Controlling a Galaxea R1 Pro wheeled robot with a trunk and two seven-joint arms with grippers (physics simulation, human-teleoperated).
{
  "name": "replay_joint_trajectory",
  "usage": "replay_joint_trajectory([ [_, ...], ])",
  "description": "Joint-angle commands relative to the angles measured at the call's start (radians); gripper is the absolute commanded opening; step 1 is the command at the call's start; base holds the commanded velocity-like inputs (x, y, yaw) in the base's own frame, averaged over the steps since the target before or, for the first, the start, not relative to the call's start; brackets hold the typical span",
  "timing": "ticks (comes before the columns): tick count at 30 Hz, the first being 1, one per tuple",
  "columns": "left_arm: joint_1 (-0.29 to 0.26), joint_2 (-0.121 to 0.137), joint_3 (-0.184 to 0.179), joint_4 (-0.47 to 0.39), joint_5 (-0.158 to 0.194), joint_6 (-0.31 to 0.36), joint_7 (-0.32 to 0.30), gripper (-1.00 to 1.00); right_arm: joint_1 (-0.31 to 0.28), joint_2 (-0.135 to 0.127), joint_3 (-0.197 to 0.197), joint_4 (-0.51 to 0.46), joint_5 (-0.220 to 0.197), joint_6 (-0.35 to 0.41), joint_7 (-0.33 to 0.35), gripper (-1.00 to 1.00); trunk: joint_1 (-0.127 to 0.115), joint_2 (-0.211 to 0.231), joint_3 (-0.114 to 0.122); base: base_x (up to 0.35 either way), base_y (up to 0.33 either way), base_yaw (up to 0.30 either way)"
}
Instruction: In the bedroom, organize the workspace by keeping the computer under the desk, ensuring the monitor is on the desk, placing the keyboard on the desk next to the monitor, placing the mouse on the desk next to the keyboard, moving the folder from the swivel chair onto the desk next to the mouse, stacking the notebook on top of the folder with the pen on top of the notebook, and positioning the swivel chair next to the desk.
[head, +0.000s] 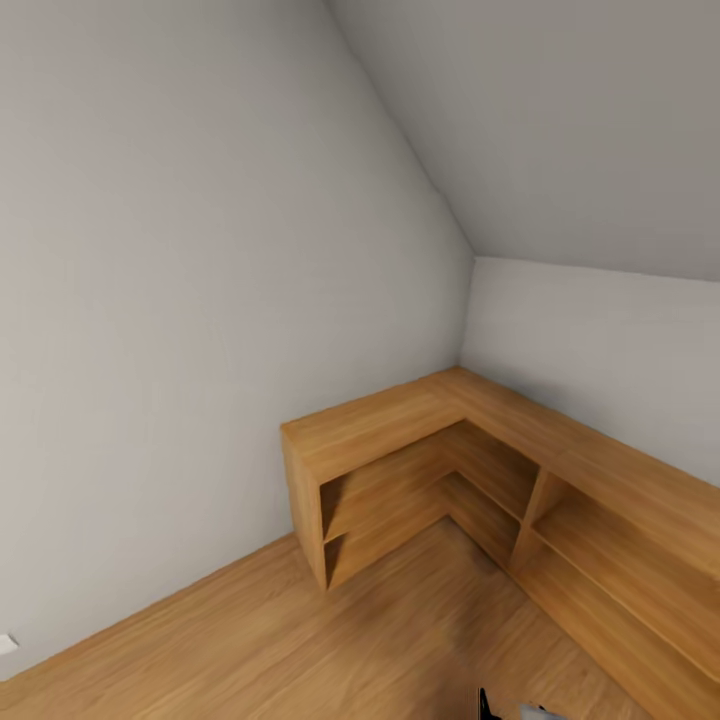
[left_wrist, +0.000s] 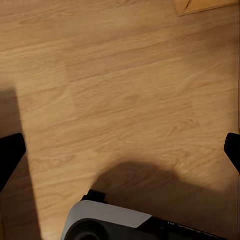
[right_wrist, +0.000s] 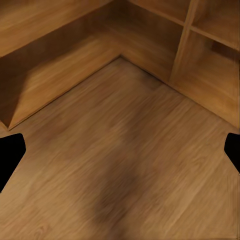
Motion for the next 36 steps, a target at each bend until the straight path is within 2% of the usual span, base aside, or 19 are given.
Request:
replay_joint_trajectory([
  [1,-0.001,0.000,-0.008,0.000,0.004,-0.004,0.008,1.00,-0.001,0.000,0.009,0.001,-0.001,-0.001,-0.007,1.00,0.001,-0.002,-0.001,0.000,0.000,-0.245],
  [5,-0.001,-0.001,-0.009,0.000,0.004,-0.003,0.007,1.00,-0.001,0.001,0.010,0.001,-0.001,-0.001,-0.007,1.00,0.001,-0.002,0.003,0.049,0.005,-0.245],
  [14,-0.001,0.000,-0.009,0.002,0.004,-0.001,0.007,1.00,-0.001,0.000,0.009,0.001,0.000,-0.001,-0.007,1.00,0.001,-0.002,0.012,0.253,0.022,-0.249],
  [36,-0.001,0.000,-0.008,0.013,0.003,0.000,0.006,1.00,-0.001,0.001,0.010,0.002,0.000,-0.001,-0.006,1.00,0.001,-0.002,0.030,0.010,0.000,-0.257],
])
